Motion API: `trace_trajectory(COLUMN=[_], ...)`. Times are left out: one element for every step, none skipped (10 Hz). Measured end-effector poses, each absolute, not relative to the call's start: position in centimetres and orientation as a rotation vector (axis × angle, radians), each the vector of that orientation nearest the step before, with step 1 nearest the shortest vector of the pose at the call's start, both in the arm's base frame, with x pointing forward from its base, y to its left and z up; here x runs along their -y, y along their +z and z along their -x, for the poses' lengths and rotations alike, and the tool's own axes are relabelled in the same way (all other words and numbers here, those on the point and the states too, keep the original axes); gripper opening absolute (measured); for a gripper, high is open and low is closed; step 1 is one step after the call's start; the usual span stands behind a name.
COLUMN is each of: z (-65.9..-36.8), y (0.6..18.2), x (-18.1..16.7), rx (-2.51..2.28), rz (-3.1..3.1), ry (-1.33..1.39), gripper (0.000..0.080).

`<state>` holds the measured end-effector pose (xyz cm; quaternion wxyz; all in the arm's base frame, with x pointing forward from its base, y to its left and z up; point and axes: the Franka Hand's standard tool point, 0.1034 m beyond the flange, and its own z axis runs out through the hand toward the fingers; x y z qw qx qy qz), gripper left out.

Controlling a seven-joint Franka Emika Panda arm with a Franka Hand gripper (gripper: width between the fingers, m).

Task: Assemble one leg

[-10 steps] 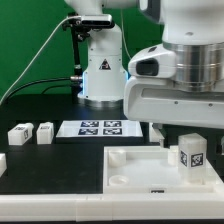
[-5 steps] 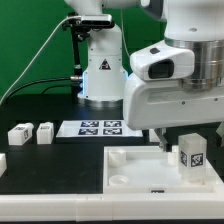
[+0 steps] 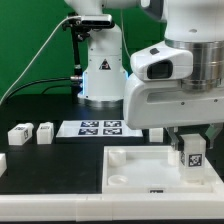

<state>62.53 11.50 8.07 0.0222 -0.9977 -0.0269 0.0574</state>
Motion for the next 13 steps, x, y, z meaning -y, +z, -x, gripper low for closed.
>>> trace_trajectory(z=[-62.5, -62.5, -62.5, -62.4, -62.5, -62.6, -62.6, -62.6, -62.6, -62.5, -62.5, -62.5, -62.5], y=[8.1, 8.0, 8.0, 8.0, 8.0, 8.0, 8.0, 8.0, 7.9, 7.9, 7.9, 7.9, 7.9], x=[-11.5, -11.7, -11.8, -11.9, -12.0, -12.0, -12.0, -12.1, -12.2, -12.4, -12.6, -12.6, -12.6], rx=[0.088, -0.158, -0.434, -0.629, -0.834, -1.085, -1.281, -1.422, -1.604, -1.77, -1.862, -1.914, -1.913], rz=[3.091, 3.092, 3.066, 3.037, 2.994, 2.911, 2.829, 2.767, 2.674, 2.578, 2.516, 2.48, 2.481], ry=[0.177, 0.174, 0.184, 0.196, 0.2, 0.205, 0.213, 0.217, 0.221, 0.221, 0.222, 0.222, 0.223], gripper=[0.0291, 0.0291, 0.0291, 0.0291, 0.0291, 0.0292, 0.0292, 0.0292, 0.0292, 0.0294, 0.0294, 0.0294, 0.0294])
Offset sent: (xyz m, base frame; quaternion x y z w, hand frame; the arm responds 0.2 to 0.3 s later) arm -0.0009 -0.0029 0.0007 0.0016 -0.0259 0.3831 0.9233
